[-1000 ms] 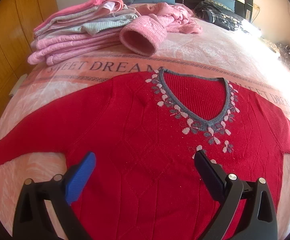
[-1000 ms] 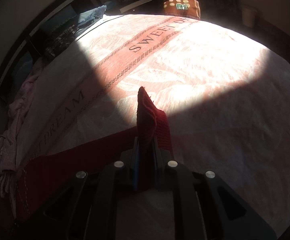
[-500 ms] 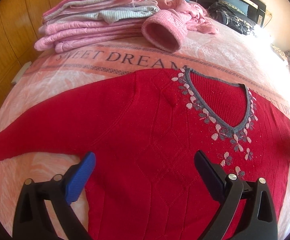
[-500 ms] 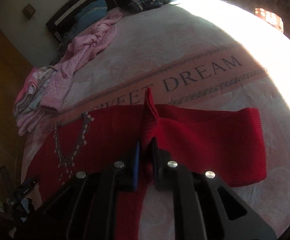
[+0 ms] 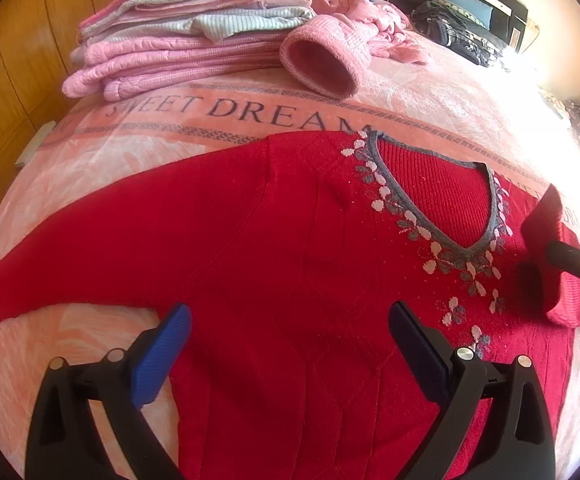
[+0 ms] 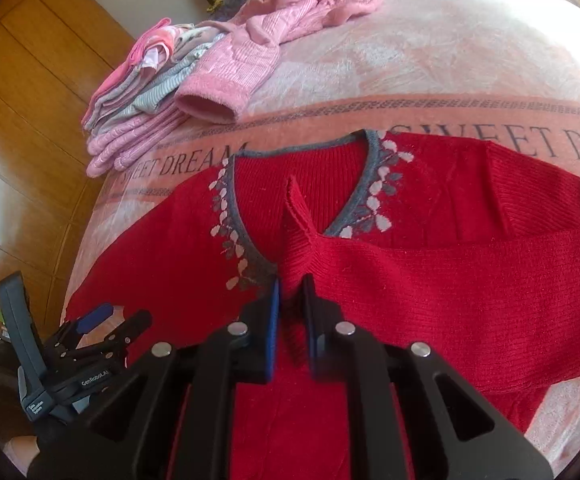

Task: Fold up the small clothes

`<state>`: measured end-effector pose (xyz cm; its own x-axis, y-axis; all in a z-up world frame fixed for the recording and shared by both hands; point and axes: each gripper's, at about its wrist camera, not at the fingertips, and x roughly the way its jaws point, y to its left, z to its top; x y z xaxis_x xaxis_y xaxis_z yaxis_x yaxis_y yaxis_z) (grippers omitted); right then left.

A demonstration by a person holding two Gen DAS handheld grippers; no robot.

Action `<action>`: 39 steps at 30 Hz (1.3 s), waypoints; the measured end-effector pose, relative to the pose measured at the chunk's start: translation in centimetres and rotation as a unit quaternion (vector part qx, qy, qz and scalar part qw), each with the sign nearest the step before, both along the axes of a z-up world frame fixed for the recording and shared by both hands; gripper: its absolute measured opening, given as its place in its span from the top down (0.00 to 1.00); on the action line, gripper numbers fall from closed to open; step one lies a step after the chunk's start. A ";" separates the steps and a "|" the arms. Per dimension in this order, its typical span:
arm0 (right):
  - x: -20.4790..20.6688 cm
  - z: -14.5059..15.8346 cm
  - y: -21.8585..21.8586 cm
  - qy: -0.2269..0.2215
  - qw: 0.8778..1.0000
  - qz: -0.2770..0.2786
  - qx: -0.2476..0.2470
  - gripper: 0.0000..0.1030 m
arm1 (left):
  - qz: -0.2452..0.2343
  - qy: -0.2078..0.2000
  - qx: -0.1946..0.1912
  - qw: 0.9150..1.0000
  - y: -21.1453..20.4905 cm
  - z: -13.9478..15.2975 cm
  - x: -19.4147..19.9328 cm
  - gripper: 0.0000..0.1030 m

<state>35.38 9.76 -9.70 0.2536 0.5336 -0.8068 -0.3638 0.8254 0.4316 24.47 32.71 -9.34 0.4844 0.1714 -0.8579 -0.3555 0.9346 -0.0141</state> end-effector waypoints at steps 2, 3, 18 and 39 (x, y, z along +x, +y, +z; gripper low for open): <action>-0.2 -0.9 1.0 0.007 1.000 0.007 -0.008 0.82 | -0.002 0.002 -0.003 1.000 0.0 -0.1 0.0 0.04; -0.3 -1.3 1.3 0.014 1.000 0.010 -0.003 0.75 | -0.003 0.001 -0.005 1.000 -0.1 -0.1 0.1 0.04; -0.2 0.5 -9.6 0.014 0.997 -0.066 0.038 0.58 | -0.083 0.014 -0.097 0.992 -7.2 -1.3 3.4 0.04; -2.0 -1.6 -19.2 0.019 0.993 -0.114 0.017 0.58 | -0.095 0.010 -0.077 0.992 -13.9 -2.7 7.2 0.81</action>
<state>33.42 -9.48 -11.35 0.3408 0.4935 -0.8002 -0.1512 0.8688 0.4714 31.70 18.81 -12.00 0.4783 -0.0562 -0.8764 -0.1741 0.9721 -0.1573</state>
